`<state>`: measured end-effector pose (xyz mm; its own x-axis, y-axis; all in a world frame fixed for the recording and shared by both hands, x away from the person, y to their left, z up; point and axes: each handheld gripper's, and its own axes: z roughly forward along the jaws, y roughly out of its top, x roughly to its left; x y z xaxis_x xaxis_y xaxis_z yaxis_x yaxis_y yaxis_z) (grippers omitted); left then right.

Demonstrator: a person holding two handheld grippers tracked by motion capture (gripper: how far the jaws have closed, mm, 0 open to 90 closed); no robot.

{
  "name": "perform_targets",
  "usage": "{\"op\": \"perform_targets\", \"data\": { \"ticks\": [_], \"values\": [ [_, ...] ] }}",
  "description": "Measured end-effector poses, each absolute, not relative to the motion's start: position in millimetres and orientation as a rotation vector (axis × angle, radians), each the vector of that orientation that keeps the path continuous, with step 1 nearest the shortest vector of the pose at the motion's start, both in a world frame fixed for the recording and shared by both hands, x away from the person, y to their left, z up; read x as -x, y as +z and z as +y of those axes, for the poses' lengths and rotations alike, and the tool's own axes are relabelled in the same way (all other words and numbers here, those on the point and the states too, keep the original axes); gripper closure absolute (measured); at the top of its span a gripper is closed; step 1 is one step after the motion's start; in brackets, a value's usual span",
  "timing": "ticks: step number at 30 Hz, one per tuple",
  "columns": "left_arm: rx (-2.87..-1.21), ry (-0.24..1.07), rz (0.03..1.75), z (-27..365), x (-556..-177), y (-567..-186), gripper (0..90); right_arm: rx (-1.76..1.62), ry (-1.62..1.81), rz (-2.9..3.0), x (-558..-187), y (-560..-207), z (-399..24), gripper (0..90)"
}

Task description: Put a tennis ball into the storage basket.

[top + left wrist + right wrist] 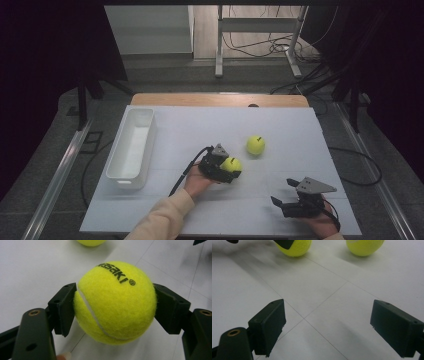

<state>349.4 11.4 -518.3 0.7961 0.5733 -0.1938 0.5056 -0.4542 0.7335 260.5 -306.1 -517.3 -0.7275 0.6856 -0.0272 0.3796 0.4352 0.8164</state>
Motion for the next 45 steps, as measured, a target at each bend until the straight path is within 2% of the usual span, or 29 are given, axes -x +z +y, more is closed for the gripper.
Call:
{"op": "perform_targets", "data": {
  "ticks": [25,28,37,45],
  "values": [
    [-2.073,0.124,0.764,35.7,-338.8,-488.1,26.4,-0.902,1.207,2.325,-260.0,-516.1,-305.5,13.2],
    [-2.035,0.084,0.776,40.4,-338.9,-484.2,26.4,-0.9,1.204,2.326,-259.9,-516.0,-305.5,13.2],
    [-2.06,0.183,0.774,47.6,-336.7,-474.5,26.4,-0.898,1.207,2.326,-259.8,-516.1,-305.3,13.2],
    [-2.025,0.191,0.78,57.8,-335.6,-464.8,26.4,-0.9,1.204,2.326,-260.0,-516.0,-305.6,13.2]
  ]
}}
